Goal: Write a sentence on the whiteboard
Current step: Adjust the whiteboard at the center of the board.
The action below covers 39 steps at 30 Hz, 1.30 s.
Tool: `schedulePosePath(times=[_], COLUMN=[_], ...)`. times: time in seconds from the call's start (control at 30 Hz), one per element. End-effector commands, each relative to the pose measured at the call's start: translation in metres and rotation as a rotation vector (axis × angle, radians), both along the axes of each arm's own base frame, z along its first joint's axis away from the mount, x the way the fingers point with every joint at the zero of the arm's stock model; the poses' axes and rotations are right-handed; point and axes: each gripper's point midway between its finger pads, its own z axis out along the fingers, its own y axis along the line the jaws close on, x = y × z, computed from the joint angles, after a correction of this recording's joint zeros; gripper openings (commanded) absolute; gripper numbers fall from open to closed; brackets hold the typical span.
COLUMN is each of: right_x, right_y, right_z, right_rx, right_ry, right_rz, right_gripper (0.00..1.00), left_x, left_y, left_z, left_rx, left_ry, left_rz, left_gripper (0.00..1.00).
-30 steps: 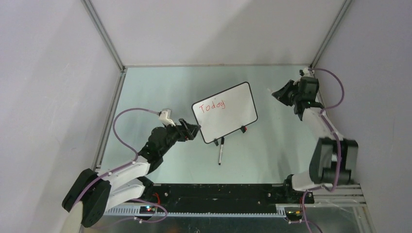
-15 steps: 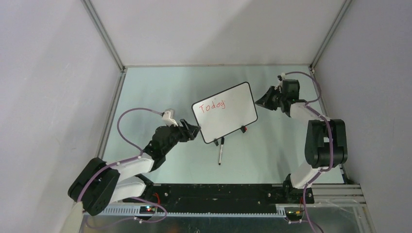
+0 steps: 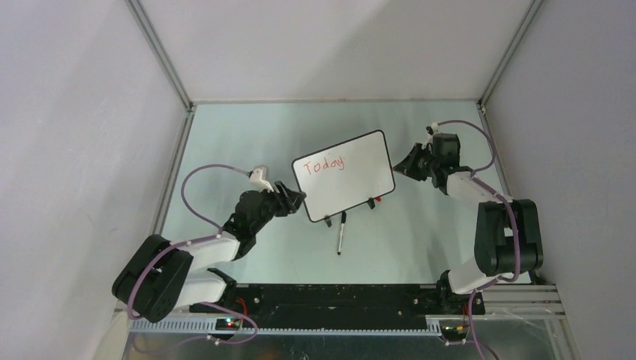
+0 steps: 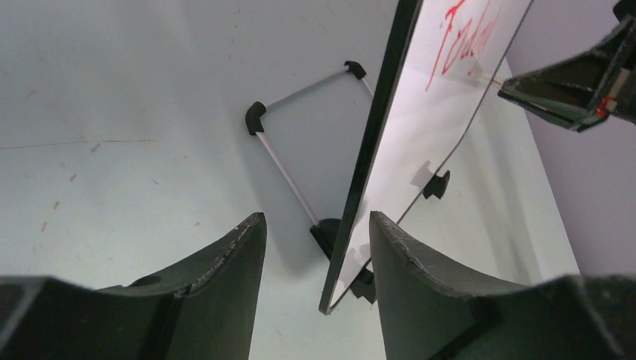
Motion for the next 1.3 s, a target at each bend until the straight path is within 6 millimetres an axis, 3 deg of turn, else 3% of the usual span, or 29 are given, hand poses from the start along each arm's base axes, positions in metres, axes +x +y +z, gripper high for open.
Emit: schedulePosePath(times=[0.0,0.23,0.67,1.27], right_x=[-0.009,-0.026,-0.045,-0.046], right_y=[0.006,0.009,-0.005,-0.034], right_z=[0.021,0.025,0.026,0.037], right_rx=[0.004,-0.023,-0.063,-0.119], right_ry=[-0.072,-0.078,-0.086,-0.149], right_rz=[0.015,0.019,-0.039,-0.182], right_gripper=[0.00,0.00,0.00,0.00], left_x=[0.021,0.034,0.056,0.077], left_y=[0.001,0.001,-0.031,-0.036], left_z=[0.027,0.017,0.011,0.005], left_rx=[-0.013,0.072,0.028,0.006], left_ry=[-0.107,-0.115,-0.177,-0.183], left_rz=[0.002,-0.008,-0.120,-0.206], left_gripper=[0.57,0.54,0.53,0.58])
